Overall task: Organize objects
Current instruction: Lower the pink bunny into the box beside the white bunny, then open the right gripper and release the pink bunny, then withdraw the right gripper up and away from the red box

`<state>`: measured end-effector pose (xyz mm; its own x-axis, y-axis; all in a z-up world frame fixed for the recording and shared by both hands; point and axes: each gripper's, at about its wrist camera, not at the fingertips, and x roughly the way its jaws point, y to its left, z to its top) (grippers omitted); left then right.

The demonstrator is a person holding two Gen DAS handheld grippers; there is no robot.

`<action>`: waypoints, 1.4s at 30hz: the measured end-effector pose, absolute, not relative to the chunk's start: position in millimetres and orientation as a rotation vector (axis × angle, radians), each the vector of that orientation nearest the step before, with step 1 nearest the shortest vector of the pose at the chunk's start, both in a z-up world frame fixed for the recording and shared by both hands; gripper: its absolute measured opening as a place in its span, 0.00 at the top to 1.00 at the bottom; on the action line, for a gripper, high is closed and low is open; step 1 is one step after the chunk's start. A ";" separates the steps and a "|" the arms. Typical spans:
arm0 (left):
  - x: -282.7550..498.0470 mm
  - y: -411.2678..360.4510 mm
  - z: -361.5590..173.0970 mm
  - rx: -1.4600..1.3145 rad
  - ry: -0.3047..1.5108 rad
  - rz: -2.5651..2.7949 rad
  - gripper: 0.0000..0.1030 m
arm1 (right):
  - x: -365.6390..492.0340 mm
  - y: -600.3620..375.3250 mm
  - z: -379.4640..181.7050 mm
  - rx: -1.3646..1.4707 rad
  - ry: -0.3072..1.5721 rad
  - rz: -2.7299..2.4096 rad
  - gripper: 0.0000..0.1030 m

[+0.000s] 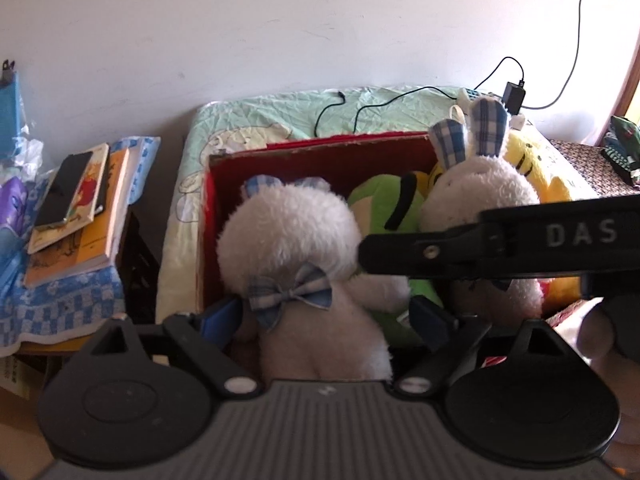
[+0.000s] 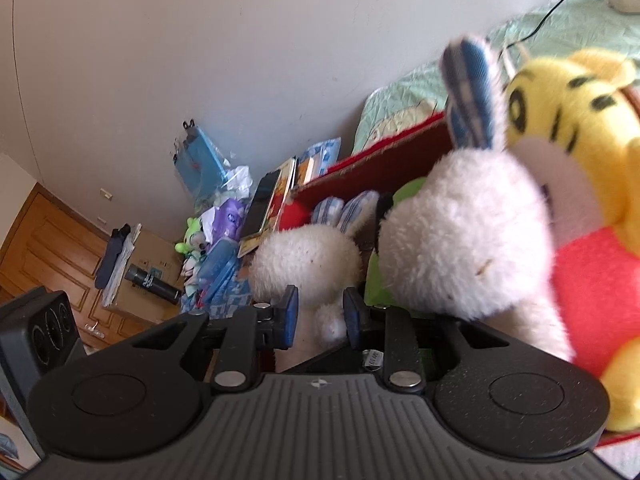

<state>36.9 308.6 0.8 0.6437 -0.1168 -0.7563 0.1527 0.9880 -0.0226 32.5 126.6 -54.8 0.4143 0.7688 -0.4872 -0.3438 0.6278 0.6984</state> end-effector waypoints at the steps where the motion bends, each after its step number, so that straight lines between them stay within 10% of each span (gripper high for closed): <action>1: 35.6 305.9 3.7 0.055 0.855 -0.146 0.11 | 31.8 125.5 -52.2 0.549 0.884 0.736 0.72; 42: -18.9 178.9 26.3 0.046 0.952 0.049 0.03 | -23.2 0.8 -25.7 0.406 0.813 0.603 0.72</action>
